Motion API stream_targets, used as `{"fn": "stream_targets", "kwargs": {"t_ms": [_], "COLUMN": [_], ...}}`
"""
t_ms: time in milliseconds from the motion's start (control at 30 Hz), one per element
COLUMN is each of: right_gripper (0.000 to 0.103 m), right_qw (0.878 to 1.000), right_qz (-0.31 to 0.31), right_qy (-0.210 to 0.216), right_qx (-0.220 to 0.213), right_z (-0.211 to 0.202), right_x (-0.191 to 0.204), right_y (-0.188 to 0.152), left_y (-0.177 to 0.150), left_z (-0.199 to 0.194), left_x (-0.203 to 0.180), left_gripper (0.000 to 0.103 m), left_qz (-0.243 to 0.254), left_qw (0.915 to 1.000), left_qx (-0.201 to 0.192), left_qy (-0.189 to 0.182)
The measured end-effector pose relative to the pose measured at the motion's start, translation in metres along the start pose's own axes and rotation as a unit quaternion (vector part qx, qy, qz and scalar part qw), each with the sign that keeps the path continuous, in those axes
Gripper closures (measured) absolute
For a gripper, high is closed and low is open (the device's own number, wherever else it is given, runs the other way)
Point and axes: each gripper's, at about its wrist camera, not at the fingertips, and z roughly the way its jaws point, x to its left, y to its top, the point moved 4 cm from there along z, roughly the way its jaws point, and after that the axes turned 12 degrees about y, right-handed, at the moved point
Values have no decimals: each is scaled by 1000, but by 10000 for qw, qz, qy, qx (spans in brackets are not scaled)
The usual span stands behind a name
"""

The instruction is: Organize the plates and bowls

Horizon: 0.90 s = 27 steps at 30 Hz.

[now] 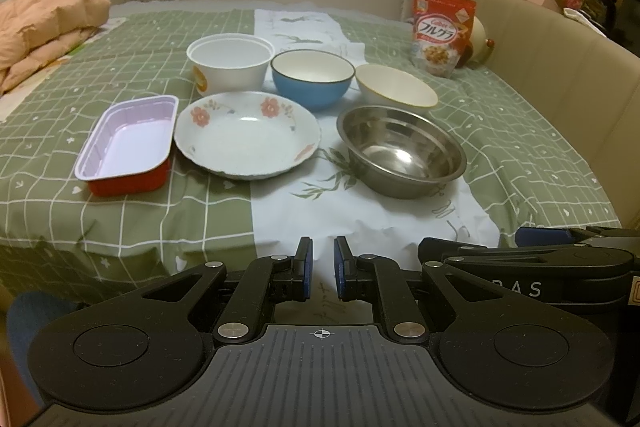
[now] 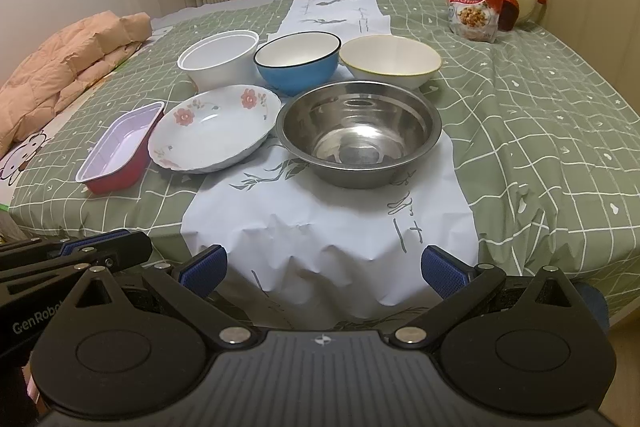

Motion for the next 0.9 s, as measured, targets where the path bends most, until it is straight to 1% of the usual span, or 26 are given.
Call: {"fn": "stream_targets", "kwargs": {"t_ms": [167, 300, 400, 467, 633, 767, 833, 900], "right_gripper": [0, 0, 0, 0, 0, 0, 0, 0], "right_qw": [10000, 9992, 9984, 9978, 9948, 9913, 9911, 9905], "right_qz": [74, 224, 320, 432, 866, 1237, 1232, 1188], "right_qy": [63, 196, 86, -63, -356, -364, -284, -157], "right_qx": [-10, -254, -464, -506, -407, -277, -420, -677], "right_z": [4, 4, 5, 11, 38, 52, 50, 47], "right_x": [-7, -19, -35, -50, -96, -126, -136, -144], "right_y": [2, 9, 15, 19, 25, 32, 37, 43], "left_y": [1, 8, 19, 28, 57, 83, 92, 101], "left_z": [5, 16, 28, 41, 79, 108, 116, 123], "left_x": [-1, -5, -11, -15, -23, -32, -34, -37], "left_gripper": [89, 89, 89, 89, 89, 89, 89, 89], "left_qz": [-10, -27, -4, -33, -297, -167, -194, -279], "left_qw": [10000, 9999, 9998, 9997, 9971, 9975, 9963, 9941], "left_qx": [48, 94, -6, -23, -126, -57, -39, -58], "left_qy": [-29, -132, -182, -225, -687, -689, -840, -1046]}}
